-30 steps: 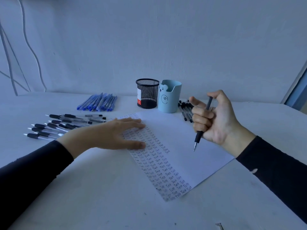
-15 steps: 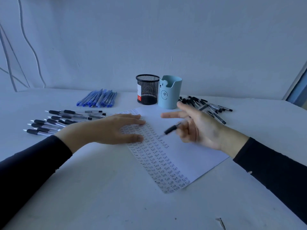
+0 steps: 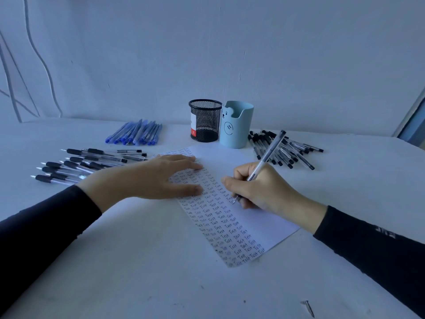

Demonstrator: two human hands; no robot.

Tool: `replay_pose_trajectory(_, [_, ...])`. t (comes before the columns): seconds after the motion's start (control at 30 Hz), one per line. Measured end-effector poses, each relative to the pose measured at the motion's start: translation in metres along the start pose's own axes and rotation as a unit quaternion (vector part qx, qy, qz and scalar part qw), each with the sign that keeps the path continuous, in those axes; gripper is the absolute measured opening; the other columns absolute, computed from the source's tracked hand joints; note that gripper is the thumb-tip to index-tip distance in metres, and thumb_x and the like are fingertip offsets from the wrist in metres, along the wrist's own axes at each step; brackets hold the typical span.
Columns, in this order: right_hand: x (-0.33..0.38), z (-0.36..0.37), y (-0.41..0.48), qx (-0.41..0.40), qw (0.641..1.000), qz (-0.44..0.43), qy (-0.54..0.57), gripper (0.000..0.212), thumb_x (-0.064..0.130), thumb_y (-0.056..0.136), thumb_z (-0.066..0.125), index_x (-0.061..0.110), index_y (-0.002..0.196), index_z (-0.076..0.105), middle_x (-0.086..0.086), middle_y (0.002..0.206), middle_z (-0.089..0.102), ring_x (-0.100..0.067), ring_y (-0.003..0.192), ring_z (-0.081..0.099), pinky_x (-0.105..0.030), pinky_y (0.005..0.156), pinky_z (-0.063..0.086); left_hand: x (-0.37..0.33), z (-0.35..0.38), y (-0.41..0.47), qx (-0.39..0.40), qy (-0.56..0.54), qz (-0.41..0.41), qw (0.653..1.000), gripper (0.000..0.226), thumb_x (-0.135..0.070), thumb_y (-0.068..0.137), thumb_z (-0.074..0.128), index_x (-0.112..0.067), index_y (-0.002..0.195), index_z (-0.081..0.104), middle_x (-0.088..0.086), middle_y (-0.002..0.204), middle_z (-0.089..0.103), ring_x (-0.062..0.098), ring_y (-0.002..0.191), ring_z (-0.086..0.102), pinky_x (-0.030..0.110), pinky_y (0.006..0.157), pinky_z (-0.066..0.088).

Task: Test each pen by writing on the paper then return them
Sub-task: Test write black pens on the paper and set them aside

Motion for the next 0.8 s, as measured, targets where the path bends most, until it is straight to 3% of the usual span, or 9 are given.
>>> replay_pose_trajectory(0.13, [0.0045, -0.0014, -0.0019, -0.022, 0.999, -0.033, -0.034, 0.043, 0.009, 0.087, 0.067, 0.01, 0.051, 0.044, 0.0, 0.04, 0.045, -0.01, 0.037, 0.038, -0.015, 0.04, 0.034, -0.0041, -0.0002, -0.0018, 0.006, 0.004, -0.003, 1.0, 0.075, -0.084, 0.073, 0.04, -0.055, 0.142, 0.029, -0.026, 0.155, 0.021, 0.006, 0.144, 0.02, 0.046, 0.121, 0.015])
replay_pose_trajectory(0.63, [0.002, 0.0004, -0.0014, -0.011, 1.0, -0.011, -0.013, 0.044, 0.011, 0.088, 0.068, 0.014, 0.05, 0.046, -0.004, 0.043, 0.048, -0.011, 0.036, 0.046, -0.018, 0.042, 0.039, -0.006, -0.0005, -0.0026, 0.012, 0.003, -0.015, 1.0, 0.076, -0.083, 0.073, 0.04, -0.054, 0.142, 0.029, -0.023, 0.156, 0.02, 0.011, 0.145, 0.019, 0.045, 0.12, 0.014])
replay_pose_trajectory(0.8, [0.0024, 0.0009, -0.0019, -0.005, 1.0, -0.004, -0.017, 0.043, 0.01, 0.087, 0.068, 0.013, 0.05, 0.047, -0.003, 0.04, 0.049, -0.012, 0.036, 0.043, -0.018, 0.041, 0.038, -0.0033, 0.0007, -0.002, 0.016, 0.001, -0.015, 1.0, 0.082, -0.092, 0.067, 0.034, -0.057, 0.141, 0.028, -0.025, 0.155, 0.02, 0.012, 0.145, 0.019, 0.047, 0.12, 0.015])
Point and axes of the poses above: each hand's wrist, its own y-axis towards the middle knuckle, its own z-axis out of the palm, x = y × z, the point moved 9 cm from there along y, towards the middle knuckle
